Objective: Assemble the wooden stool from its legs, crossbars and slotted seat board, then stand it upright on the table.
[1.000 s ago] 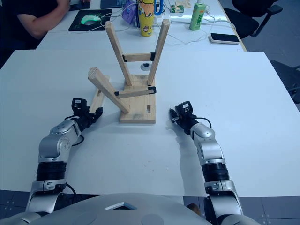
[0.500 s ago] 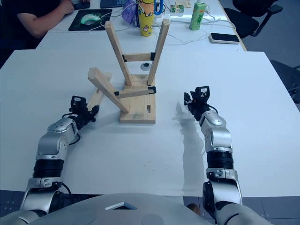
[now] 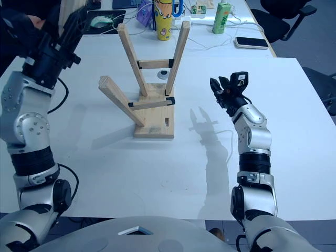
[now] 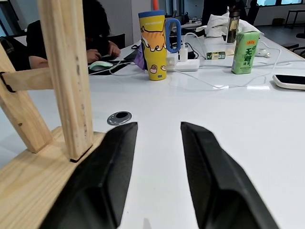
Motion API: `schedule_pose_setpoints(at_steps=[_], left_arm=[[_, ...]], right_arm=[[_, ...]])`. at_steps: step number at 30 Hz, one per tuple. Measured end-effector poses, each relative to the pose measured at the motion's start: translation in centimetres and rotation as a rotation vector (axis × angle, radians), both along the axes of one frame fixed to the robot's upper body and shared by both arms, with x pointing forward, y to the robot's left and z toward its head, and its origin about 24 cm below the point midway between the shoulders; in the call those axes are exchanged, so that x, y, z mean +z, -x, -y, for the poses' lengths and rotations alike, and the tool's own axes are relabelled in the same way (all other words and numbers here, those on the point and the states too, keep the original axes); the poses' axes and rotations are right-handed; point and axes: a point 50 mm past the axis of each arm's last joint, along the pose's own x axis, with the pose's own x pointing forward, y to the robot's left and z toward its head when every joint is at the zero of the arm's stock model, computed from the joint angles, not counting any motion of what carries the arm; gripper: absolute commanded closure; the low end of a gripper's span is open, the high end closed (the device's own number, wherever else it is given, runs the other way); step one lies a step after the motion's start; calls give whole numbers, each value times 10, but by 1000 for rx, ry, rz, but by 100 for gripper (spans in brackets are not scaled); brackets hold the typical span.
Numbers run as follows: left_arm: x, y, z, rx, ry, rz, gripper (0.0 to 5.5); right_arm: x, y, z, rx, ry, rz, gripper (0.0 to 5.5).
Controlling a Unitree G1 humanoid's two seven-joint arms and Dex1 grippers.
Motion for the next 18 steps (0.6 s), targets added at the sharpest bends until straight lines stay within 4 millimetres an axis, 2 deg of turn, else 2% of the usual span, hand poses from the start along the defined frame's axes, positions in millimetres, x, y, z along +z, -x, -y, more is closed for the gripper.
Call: schedule_pose_setpoints(at_steps=[3,6,9,11,12,15,18], left_arm=[[27,22,29,-243,36,34,344],[30,37,49,-419,29,-16,344],[18,52,76,-577,-31,-90,344],[-1,58,88,-635,-30,-173,344],[-10,59,92,-650,-24,-215,344],[-23,61,97,-690,-17,-273,344],[-33,59,95,-731,-6,-316,344]], right_arm=[[3,-1,1,27,-7,5,281],[8,2,2,89,-58,3,224],[22,8,6,255,-175,-7,181],[35,16,22,388,-207,-54,150],[42,22,31,455,-220,-77,131],[59,55,55,702,-265,-144,126],[65,79,75,829,-249,-229,126]])
